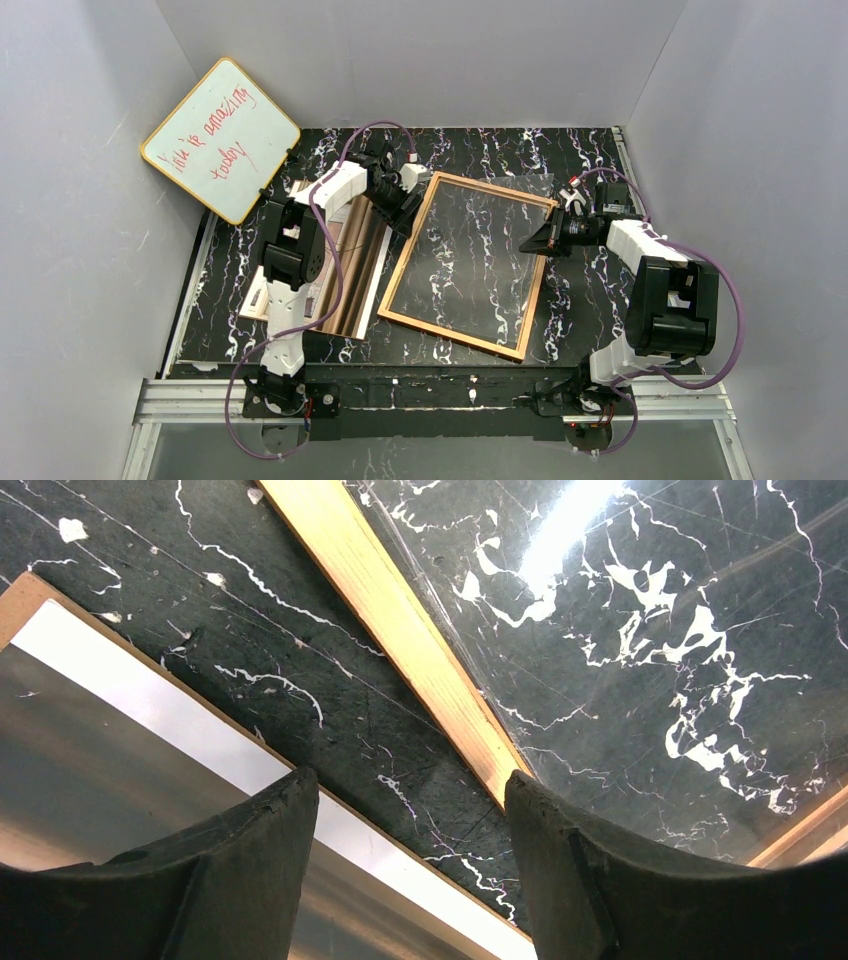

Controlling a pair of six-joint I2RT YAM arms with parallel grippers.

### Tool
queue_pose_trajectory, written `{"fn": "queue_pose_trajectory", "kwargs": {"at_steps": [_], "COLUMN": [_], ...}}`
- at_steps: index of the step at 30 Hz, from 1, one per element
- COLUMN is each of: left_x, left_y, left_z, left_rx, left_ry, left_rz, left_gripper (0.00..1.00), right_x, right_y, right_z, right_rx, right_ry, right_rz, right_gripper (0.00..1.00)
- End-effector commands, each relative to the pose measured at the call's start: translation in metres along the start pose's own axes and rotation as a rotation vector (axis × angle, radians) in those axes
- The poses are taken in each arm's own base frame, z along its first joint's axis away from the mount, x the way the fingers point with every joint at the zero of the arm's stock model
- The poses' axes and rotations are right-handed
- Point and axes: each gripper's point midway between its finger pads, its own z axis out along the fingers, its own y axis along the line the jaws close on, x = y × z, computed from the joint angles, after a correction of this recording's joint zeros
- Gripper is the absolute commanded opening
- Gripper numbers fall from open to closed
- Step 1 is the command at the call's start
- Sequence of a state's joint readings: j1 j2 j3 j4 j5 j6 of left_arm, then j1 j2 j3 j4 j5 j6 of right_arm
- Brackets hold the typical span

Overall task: Put the photo into the frame
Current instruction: Place the photo frame item in the photo frame.

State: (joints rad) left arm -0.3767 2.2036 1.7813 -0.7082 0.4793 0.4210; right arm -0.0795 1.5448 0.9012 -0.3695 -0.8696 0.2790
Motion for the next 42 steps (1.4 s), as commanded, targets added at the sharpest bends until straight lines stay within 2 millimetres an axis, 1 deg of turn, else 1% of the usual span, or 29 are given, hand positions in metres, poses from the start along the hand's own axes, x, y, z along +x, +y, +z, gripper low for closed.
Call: {"fn": "queue_pose_trajectory", "kwargs": {"at_steps": [1,8,12,18,20,23,28,34,36,39,42], "left_x": [0.004,0.006,0.008,0.02,0.021,0.016,0.004,-0.001,0.003,0.01,0.017], "left_y": [-0.008,-0.011,-0.015,-0.026,-0.026,-0.015,0.004,0.024,0.026,0.022,0.018], "left_z": [-0.001,0.002,0.003,0.012,0.014,0.015,0.016,0.009,0.008,0.005,-0.001], "left_rx": [0.025,0.028,0.033,0.077,0.074,0.018,-0.061,-0.131,-0.131,-0.125,-0.118], "left_ry": [0.019,0.03,0.038,0.065,0.067,0.052,0.015,-0.017,-0.01,-0.001,0.01], "left_rz": [0.015,0.025,0.033,0.002,-0.012,-0.027,-0.069,-0.11,-0.125,-0.129,-0.129], "left_gripper": [0.66,0.65,0.65,0.57,0.56,0.52,0.46,0.44,0.44,0.45,0.46], "right_x": [-0.011,-0.01,-0.01,-0.007,-0.01,-0.019,-0.043,-0.072,-0.081,-0.094,-0.094], "right_y": [0.011,0.011,0.018,0.028,0.029,0.026,0.017,0.016,0.016,0.017,0.025], "right_z": [-0.01,-0.014,-0.013,-0.007,-0.005,-0.002,0.008,0.025,0.032,0.04,0.046], "right_rx": [-0.005,0.009,-0.05,-0.167,-0.186,-0.178,-0.173,-0.191,-0.192,-0.211,-0.242], "right_ry": [-0.033,-0.048,-0.04,-0.055,-0.063,-0.078,-0.098,-0.098,-0.091,-0.075,-0.043], "right_rz": [-0.064,-0.07,-0.057,0.001,0.019,0.027,0.044,0.014,-0.001,-0.014,-0.026], "right_gripper": [0.01,0.01,0.01,0.01,0.01,0.01,0.01,0.01,0.01,0.01,0.01]}}
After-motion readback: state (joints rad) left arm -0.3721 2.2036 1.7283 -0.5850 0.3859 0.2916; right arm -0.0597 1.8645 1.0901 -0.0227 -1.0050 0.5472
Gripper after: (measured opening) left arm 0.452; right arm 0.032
